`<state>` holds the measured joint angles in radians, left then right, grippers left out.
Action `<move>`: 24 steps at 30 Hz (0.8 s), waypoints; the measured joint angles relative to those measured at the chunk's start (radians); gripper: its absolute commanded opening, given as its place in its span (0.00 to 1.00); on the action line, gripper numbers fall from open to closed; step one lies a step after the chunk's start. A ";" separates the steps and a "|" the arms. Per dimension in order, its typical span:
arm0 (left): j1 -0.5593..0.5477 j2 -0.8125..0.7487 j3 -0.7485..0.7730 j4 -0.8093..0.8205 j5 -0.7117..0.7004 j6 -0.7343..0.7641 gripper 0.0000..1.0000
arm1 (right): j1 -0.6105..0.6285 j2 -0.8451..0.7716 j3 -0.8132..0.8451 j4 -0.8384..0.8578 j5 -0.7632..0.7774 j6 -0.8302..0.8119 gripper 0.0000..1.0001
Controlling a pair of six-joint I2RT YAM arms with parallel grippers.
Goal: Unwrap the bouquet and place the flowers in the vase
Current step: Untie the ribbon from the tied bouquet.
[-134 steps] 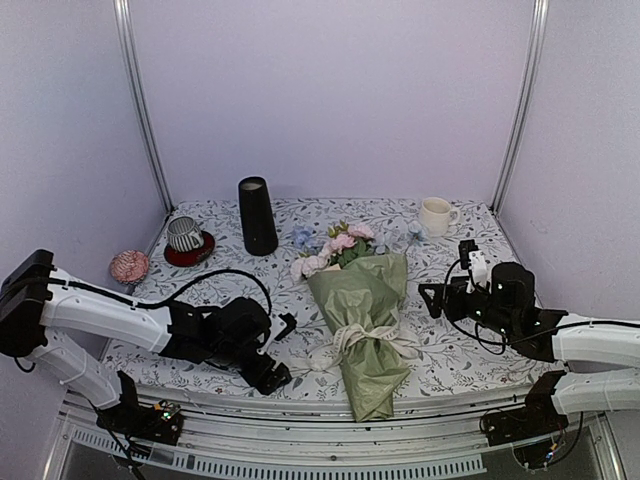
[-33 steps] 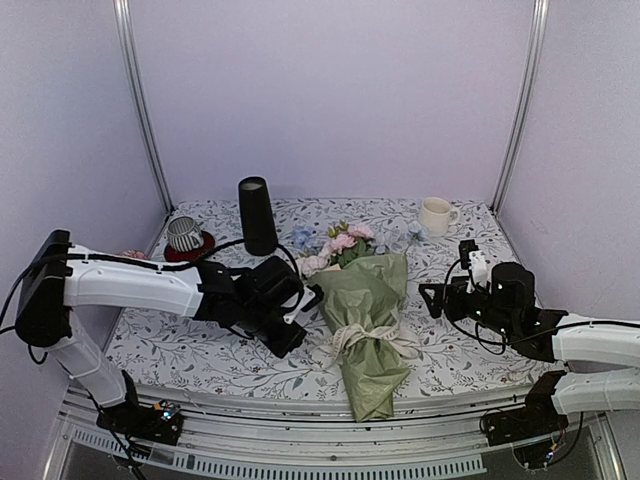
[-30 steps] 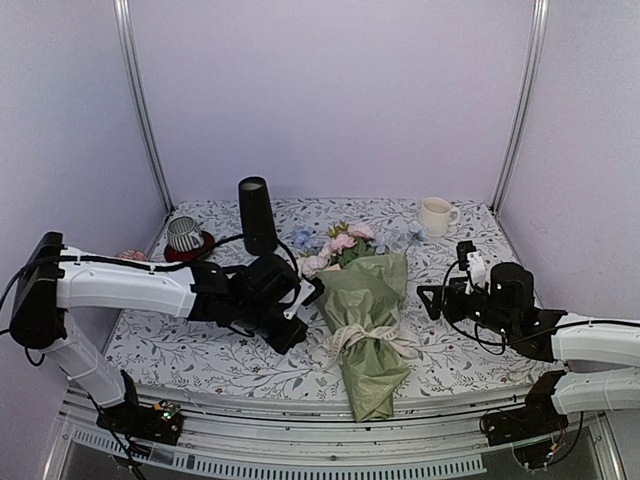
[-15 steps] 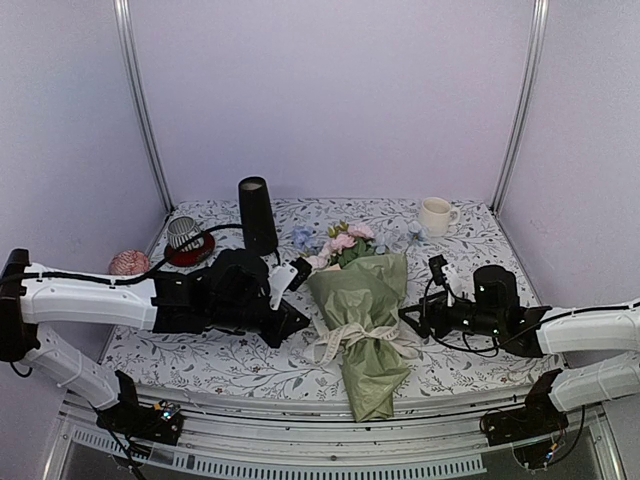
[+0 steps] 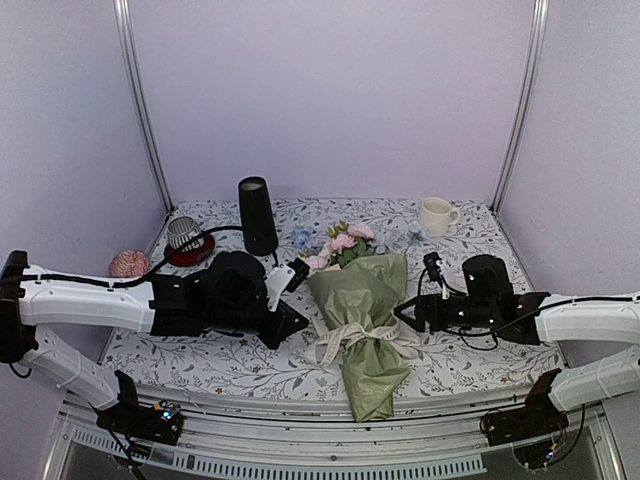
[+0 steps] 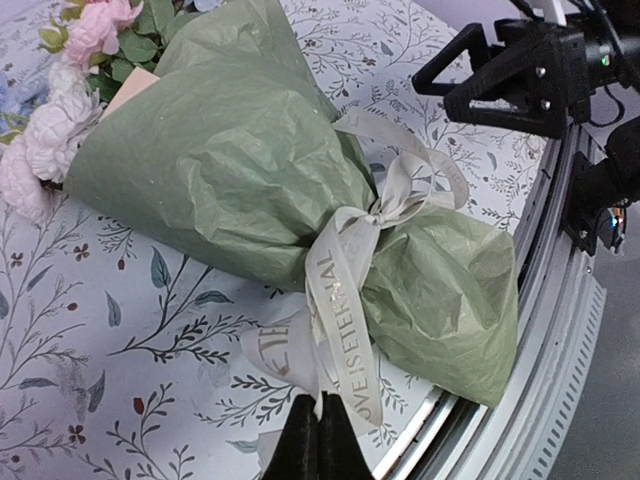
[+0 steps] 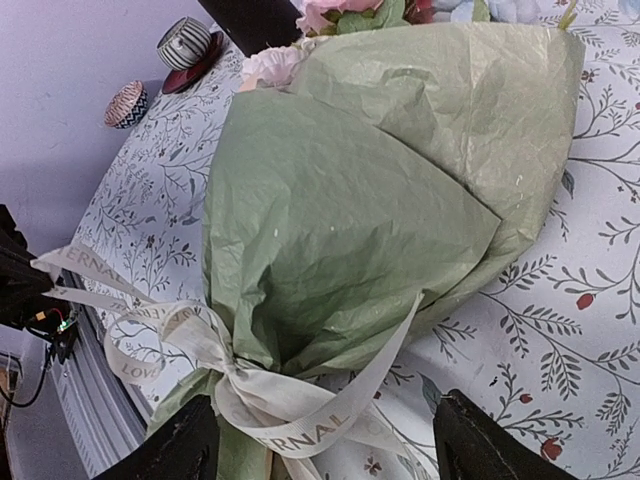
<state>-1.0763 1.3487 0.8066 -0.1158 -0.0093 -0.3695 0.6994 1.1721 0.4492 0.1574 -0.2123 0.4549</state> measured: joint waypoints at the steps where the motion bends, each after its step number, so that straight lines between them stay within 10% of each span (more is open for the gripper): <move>1: 0.000 0.000 -0.001 0.000 0.000 0.000 0.00 | 0.000 -0.001 0.022 -0.029 0.005 0.007 0.75; 24: 0.000 0.000 -0.049 0.018 -0.003 0.002 0.00 | 0.024 0.159 0.262 -0.429 0.127 0.362 0.52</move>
<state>-1.0763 1.3487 0.7578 -0.0975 -0.0124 -0.3676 0.7231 1.3315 0.7116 -0.2718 -0.0849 0.8169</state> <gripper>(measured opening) 0.008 0.524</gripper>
